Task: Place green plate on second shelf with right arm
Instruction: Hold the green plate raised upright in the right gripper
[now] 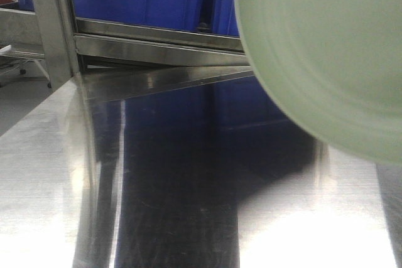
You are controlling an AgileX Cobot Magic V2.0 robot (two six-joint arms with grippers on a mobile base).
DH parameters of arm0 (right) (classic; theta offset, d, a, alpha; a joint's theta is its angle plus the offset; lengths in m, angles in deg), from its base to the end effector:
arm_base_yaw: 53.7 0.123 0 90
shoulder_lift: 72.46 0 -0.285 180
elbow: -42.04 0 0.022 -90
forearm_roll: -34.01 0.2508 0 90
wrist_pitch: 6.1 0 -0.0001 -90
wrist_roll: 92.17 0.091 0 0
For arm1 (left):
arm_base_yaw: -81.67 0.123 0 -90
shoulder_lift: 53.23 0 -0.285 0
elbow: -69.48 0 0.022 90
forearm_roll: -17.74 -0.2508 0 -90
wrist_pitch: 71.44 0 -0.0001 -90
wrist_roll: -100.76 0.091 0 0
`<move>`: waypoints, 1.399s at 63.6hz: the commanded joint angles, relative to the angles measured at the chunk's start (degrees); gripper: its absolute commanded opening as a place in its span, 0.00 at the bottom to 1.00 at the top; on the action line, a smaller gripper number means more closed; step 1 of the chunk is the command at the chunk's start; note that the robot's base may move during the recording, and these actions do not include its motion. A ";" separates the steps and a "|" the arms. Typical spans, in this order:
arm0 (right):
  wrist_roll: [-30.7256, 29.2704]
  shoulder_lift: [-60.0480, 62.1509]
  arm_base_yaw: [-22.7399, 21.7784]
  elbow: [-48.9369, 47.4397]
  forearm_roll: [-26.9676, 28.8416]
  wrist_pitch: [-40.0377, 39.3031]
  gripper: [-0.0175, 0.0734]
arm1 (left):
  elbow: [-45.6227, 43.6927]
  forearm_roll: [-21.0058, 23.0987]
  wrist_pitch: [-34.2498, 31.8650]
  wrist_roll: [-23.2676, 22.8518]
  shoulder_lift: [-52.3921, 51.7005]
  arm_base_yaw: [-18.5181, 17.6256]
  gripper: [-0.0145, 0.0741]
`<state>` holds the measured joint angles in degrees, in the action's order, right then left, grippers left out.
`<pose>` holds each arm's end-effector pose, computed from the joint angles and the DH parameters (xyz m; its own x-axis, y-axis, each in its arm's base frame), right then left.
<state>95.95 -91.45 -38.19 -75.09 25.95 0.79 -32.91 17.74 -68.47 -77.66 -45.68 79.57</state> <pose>0.0646 0.0163 0.2750 0.0216 0.0081 -0.9997 -0.2512 0.9679 0.0024 0.0564 -0.0021 0.2064 0.0336 0.0264 -0.9991 0.0357 0.9990 0.0276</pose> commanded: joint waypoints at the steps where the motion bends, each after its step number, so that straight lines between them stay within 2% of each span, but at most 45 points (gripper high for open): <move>1: 0.58 -0.68 0.30 -1.41 -0.52 -5.90 0.26 | 2.27 0.00 -4.58 -0.09 -0.92 -0.18 0.31; 30: 0.58 -0.42 0.29 -1.26 -0.64 -4.85 0.26 | 2.27 0.00 -4.58 -0.09 -0.92 -0.18 0.31; 37: 0.72 1.95 -3.65 -0.36 0.02 -6.17 0.26 | 2.27 0.00 -4.58 -0.09 -0.92 -0.18 0.31; 49: 0.84 3.77 -11.96 0.63 5.05 -6.89 0.26 | 2.27 0.00 -4.58 -0.09 -0.92 -0.18 0.31; 71: 0.75 3.70 -12.81 1.13 5.15 -9.75 0.26 | 2.27 0.00 -4.58 -0.09 -0.92 -0.18 0.31; 84: -8.12 3.70 -12.81 1.93 7.65 -12.25 0.26 | 2.27 0.00 -4.58 -0.09 -0.92 -0.18 0.31; 89: -9.06 3.70 -12.81 1.93 9.07 -14.94 0.26 | 2.27 0.00 -4.58 -0.09 -0.92 -0.18 0.31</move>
<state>88.71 -87.29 -50.75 -71.37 32.72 -4.12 -32.91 17.74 -68.47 -77.66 -45.68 79.57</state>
